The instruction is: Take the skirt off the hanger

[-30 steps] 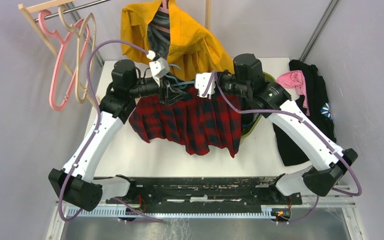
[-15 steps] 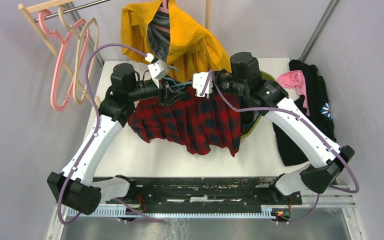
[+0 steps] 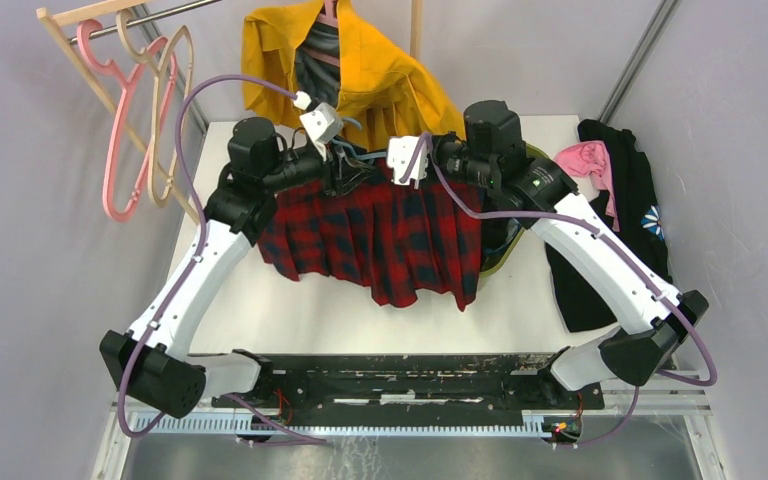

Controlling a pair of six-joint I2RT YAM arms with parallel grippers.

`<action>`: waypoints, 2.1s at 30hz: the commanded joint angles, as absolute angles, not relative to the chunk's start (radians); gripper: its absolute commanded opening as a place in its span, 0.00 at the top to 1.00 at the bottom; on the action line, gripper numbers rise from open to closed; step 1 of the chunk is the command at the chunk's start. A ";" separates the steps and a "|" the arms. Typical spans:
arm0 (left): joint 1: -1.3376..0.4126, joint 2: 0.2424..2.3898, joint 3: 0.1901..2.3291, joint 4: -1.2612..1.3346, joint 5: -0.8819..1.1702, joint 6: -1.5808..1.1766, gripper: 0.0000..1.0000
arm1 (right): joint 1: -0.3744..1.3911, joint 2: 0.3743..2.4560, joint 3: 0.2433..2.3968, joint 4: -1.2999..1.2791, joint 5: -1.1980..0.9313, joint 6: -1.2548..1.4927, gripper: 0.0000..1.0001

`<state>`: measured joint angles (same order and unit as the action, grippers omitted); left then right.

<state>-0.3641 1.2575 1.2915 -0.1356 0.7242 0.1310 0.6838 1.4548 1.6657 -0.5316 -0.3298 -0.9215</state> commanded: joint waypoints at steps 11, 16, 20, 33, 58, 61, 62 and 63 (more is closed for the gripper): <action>-0.380 1.226 1.440 -0.150 0.757 0.119 0.97 | 0.688 1.431 1.697 -0.417 -0.328 -0.911 0.99; -0.379 1.200 1.409 -0.130 0.767 0.090 0.87 | 0.687 1.432 1.689 -0.411 -0.332 -0.910 0.99; -0.377 1.172 1.417 -0.157 0.675 0.102 0.70 | 0.688 1.433 1.688 -0.413 -0.332 -0.913 0.99; -0.377 1.153 1.380 -0.294 0.448 0.275 0.18 | 0.687 1.430 1.683 -0.407 -0.328 -0.910 0.99; -0.381 1.202 1.147 -0.009 0.884 0.075 0.75 | 0.687 1.437 1.713 -0.413 -0.326 -0.931 0.99; -0.381 1.202 1.171 -0.012 0.870 0.092 0.97 | 0.688 1.437 1.718 -0.421 -0.326 -0.932 0.99; -0.382 1.201 1.179 -0.019 0.860 0.106 0.97 | 0.687 1.437 1.718 -0.422 -0.325 -0.935 0.99; -0.383 1.201 1.189 -0.030 0.825 0.119 0.97 | 0.687 1.438 1.719 -0.423 -0.324 -0.937 0.99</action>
<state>-0.3687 1.2209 1.1545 -0.0143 0.8211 0.0868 0.6865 1.4574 1.6566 -0.5743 -0.3157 -0.9413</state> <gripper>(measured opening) 0.533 0.232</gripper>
